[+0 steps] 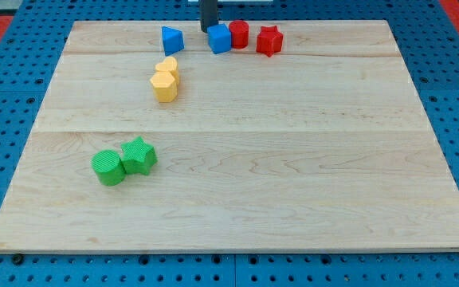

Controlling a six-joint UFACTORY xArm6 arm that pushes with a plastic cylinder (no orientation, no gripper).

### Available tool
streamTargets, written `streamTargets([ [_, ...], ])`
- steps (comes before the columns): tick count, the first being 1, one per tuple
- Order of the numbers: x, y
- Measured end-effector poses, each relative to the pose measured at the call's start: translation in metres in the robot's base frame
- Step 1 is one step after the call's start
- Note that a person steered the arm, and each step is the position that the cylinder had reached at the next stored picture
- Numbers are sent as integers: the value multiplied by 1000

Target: Push the blue triangle parallel to the blue cube

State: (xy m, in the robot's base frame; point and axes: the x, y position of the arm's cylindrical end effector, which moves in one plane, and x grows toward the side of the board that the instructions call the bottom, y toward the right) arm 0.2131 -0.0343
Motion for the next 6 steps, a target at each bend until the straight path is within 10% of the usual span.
streamTargets([
  [6, 9, -89],
])
